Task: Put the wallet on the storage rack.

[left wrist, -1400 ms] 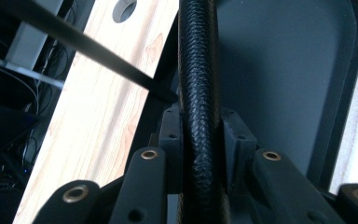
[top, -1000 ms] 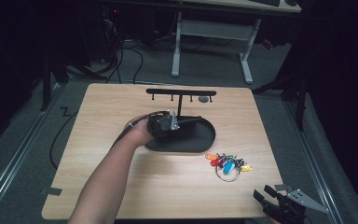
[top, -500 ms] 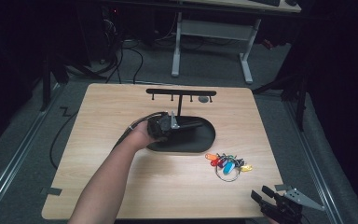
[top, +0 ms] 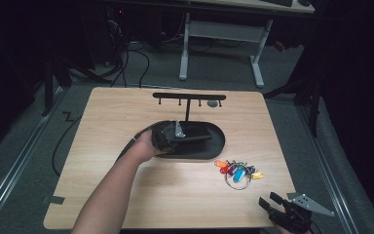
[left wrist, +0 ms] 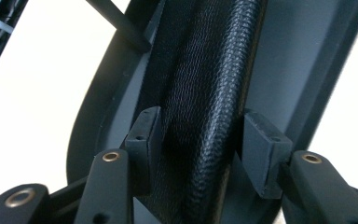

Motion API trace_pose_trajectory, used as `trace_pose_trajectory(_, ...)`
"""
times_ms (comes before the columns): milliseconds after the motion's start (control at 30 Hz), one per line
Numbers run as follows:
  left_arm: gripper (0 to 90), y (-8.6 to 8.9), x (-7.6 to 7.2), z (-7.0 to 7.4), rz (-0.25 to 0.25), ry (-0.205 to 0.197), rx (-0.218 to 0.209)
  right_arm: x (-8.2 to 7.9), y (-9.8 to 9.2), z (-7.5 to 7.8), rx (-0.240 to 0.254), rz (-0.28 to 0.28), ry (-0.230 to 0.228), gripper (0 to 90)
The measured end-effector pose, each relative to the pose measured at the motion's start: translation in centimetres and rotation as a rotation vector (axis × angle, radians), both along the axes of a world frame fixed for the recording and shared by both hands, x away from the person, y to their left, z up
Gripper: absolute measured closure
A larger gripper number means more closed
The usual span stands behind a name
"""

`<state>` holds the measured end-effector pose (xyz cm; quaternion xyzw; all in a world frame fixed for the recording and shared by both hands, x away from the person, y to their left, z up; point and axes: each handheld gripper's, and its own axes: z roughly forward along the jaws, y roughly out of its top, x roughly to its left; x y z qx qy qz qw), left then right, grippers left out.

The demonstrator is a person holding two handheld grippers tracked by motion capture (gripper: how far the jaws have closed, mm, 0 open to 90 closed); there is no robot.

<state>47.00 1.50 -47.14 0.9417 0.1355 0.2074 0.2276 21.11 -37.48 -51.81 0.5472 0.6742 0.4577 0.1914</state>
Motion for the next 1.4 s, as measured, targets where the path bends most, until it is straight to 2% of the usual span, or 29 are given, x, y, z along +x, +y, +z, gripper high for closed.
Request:
trace_pose_trajectory(100,51.0,0.4,-0.2,0.0,0.005,0.012,-0.011,0.2,0.1,0.0,0.007,0.002,0.005,40.9)
trace_pose_trajectory(200,53.5,0.8,-0.4,0.3,0.026,0.018,-0.070,0.4,0.3,0.0,0.007,0.007,0.005,40.9)
trace_pose_trajectory(400,57.1,1.5,-0.9,0.7,0.049,0.031,-0.115,1.0,0.7,0.0,0.009,0.022,0.011,42.2)
trace_pose_trajectory(500,57.8,1.8,-1.6,1.2,0.056,0.017,-0.138,1.3,0.9,0.0,0.011,0.033,0.009,42.9)
trace_pose_trajectory(600,57.5,2.4,-2.6,1.5,0.068,-0.005,-0.174,1.7,1.1,0.0,0.014,0.043,0.010,42.9)
trace_pose_trajectory(700,57.7,3.2,-3.5,1.7,0.086,-0.007,-0.207,2.0,1.3,0.1,0.003,0.060,-0.001,43.4)
trace_pose_trajectory(833,56.8,4.2,-5.3,1.6,0.105,-0.060,-0.213,2.2,1.5,0.2,0.003,0.068,0.001,44.4)
trace_pose_trajectory(900,55.4,4.9,-6.2,1.4,0.126,-0.062,-0.239,2.3,1.5,0.3,0.007,0.072,0.002,47.0)
trace_pose_trajectory(1000,53.8,6.0,-7.7,0.6,0.128,-0.060,-0.268,2.5,1.5,0.4,0.017,0.076,0.002,49.5)
trace_pose_trajectory(1033,53.5,6.4,-8.1,0.2,0.133,-0.058,-0.279,2.5,1.5,0.5,0.017,0.080,-0.001,50.3)
trace_pose_trajectory(1100,53.4,7.2,-8.8,-0.5,0.151,-0.027,-0.299,2.6,1.7,0.5,0.015,0.086,-0.002,50.9)
trace_pose_trajectory(1300,52.8,9.2,-10.5,-2.4,0.203,0.011,-0.338,2.8,2.0,0.4,0.006,0.092,0.005,51.3)
trace_pose_trajectory(1400,50.2,10.2,-11.2,-3.1,0.240,0.055,-0.374,2.8,2.0,0.4,0.005,0.088,0.006,51.2)
